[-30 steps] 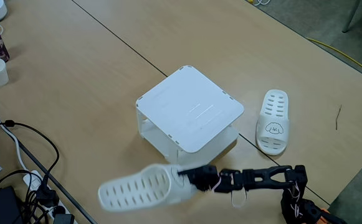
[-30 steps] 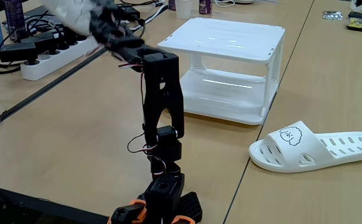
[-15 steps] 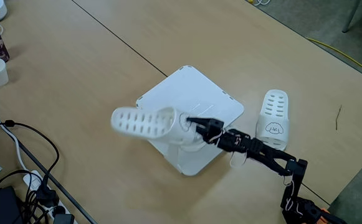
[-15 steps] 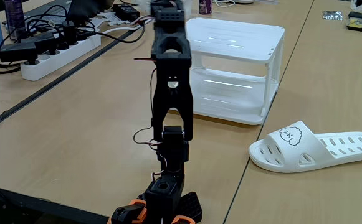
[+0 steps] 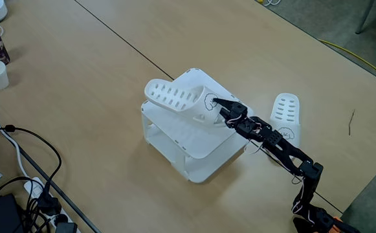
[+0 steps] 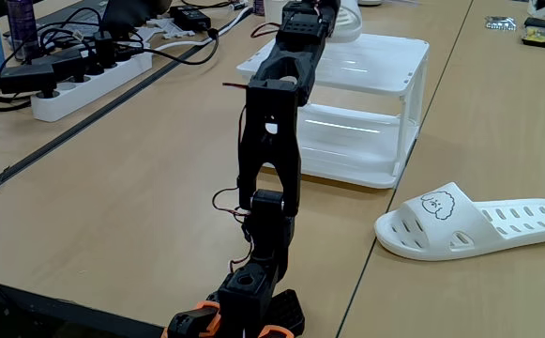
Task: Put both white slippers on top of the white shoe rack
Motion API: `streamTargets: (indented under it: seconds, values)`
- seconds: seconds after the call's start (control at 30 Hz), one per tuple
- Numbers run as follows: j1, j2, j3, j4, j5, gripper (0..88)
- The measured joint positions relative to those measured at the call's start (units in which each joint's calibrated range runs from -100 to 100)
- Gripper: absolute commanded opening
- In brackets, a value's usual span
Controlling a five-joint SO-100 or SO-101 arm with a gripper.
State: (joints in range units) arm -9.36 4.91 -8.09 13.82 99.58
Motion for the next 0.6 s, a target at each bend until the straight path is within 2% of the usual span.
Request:
streamTargets:
  seconds: [0.23, 0.43, 0.6]
  values:
    - [-0.1, 0.1, 5.4, 0.0, 0.0, 1.4]
    - [-0.1, 0.1, 6.8, 0.0, 0.0, 20.6]
    - [-0.1, 0.0, 6.8, 0.0, 0.0, 22.4]
